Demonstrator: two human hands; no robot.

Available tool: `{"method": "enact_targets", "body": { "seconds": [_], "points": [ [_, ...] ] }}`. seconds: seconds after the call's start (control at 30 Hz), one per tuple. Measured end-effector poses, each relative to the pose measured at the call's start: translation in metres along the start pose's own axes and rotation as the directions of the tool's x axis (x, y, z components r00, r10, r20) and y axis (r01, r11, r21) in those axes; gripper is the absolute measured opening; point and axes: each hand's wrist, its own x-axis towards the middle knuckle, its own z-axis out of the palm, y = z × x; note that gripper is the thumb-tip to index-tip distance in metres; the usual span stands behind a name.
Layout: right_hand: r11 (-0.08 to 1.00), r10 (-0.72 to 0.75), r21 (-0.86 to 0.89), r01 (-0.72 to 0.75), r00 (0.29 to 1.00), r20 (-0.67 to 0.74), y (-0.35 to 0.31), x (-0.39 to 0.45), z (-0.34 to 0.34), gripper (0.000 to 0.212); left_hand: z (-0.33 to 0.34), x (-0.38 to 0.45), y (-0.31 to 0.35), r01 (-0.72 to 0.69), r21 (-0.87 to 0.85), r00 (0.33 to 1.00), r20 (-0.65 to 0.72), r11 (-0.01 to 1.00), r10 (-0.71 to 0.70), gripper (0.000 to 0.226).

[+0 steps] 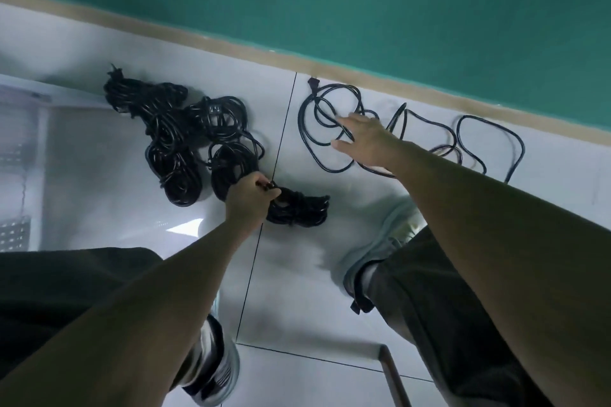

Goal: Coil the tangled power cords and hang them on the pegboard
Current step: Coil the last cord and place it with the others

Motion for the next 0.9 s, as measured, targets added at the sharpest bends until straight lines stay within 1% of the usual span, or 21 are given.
{"method": "enact_targets", "body": {
  "seconds": [0.1, 0.2, 0.3, 0.4, 0.5, 0.57, 0.63, 0.73, 0.83, 0.9],
  "points": [
    [0.999, -0.034, -0.018, 0.035, 0.999, 0.040, -0.013, 0.031, 0.006, 0.069, 0.004, 0.009, -0.004, -0.020, -0.063, 1.000, -0.018, 0.998, 0.019, 0.019],
    [0.991, -0.072, -0.106, 0.082, 0.994, 0.087, -0.022, 0.054, 0.018, 0.070, 0.003, 0.014, -0.006, -0.036, -0.112, 0.999, -0.020, 0.993, 0.034, 0.028],
    [0.977, -0.058, -0.196, 0.080, 0.992, 0.114, -0.022, 0.068, 0.027, 0.071, 0.006, 0.019, -0.008, -0.061, -0.147, 0.998, 0.007, 0.987, 0.063, 0.030],
    [0.961, -0.051, -0.267, 0.069, 0.996, 0.075, -0.020, 0.079, 0.032, 0.069, 0.009, 0.021, -0.009, -0.081, -0.174, 0.996, 0.016, 0.982, 0.085, 0.032],
    [0.963, -0.084, -0.255, 0.087, 0.996, 0.023, -0.021, 0.081, 0.033, 0.065, 0.008, 0.024, -0.004, -0.075, -0.192, 0.997, 0.004, 0.979, 0.077, 0.034],
    [0.976, -0.107, -0.194, 0.100, 0.994, -0.022, -0.021, 0.074, 0.029, 0.062, 0.007, 0.026, 0.002, -0.070, -0.208, 0.998, -0.020, 0.976, 0.067, 0.034],
    [0.992, -0.115, -0.068, 0.109, 0.990, -0.088, -0.023, 0.063, 0.022, 0.056, 0.003, 0.024, 0.012, -0.085, -0.233, 0.996, -0.060, 0.969, 0.073, 0.029],
    [0.987, -0.101, 0.104, 0.125, 0.973, -0.209, -0.032, 0.040, 0.000, 0.044, -0.004, 0.022, 0.036, -0.128, -0.301, 0.989, -0.111, 0.945, 0.098, 0.024],
    [0.942, -0.109, 0.270, 0.200, 0.942, -0.318, -0.048, 0.003, -0.035, 0.034, -0.025, 0.014, 0.075, -0.124, -0.301, 0.990, -0.096, 0.946, 0.099, 0.019],
    [0.899, -0.096, 0.370, 0.236, 0.929, -0.359, -0.063, -0.029, -0.060, 0.034, -0.045, 0.006, 0.103, -0.177, -0.282, 0.984, -0.081, 0.943, 0.161, 0.017]
  ]
}}
